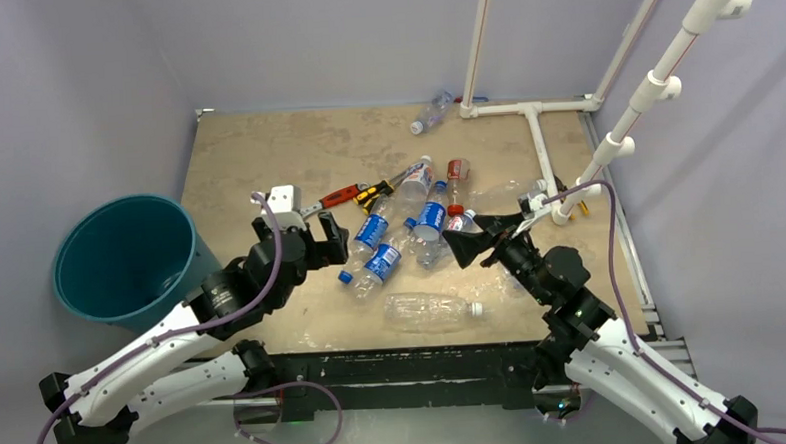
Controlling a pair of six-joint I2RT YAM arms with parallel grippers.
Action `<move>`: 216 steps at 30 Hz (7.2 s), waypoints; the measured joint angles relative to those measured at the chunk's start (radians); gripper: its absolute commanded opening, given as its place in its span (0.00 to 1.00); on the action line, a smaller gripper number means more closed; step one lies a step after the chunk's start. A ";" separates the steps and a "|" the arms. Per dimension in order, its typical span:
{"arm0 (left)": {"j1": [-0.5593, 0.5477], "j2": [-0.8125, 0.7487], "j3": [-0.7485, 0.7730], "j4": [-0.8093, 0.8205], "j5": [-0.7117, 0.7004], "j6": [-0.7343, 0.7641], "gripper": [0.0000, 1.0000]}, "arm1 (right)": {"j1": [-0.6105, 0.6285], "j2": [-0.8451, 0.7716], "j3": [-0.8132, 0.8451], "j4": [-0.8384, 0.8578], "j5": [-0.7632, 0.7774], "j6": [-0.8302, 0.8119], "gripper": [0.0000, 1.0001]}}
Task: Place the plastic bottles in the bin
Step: Pick up the plastic bottle at the center of the board, then place the plastic bottle in the trash bin.
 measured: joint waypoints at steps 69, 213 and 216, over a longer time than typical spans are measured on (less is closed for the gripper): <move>0.000 -0.200 0.014 -0.238 -0.130 -0.133 0.96 | -0.053 0.950 0.222 0.090 0.042 0.370 0.70; 0.002 0.378 0.969 -0.140 -0.316 0.537 0.00 | 0.059 0.027 -0.042 0.227 -0.471 0.017 0.99; 0.001 0.407 0.933 -0.124 -0.515 0.651 0.00 | 0.059 0.027 -0.048 0.206 -0.449 0.010 0.99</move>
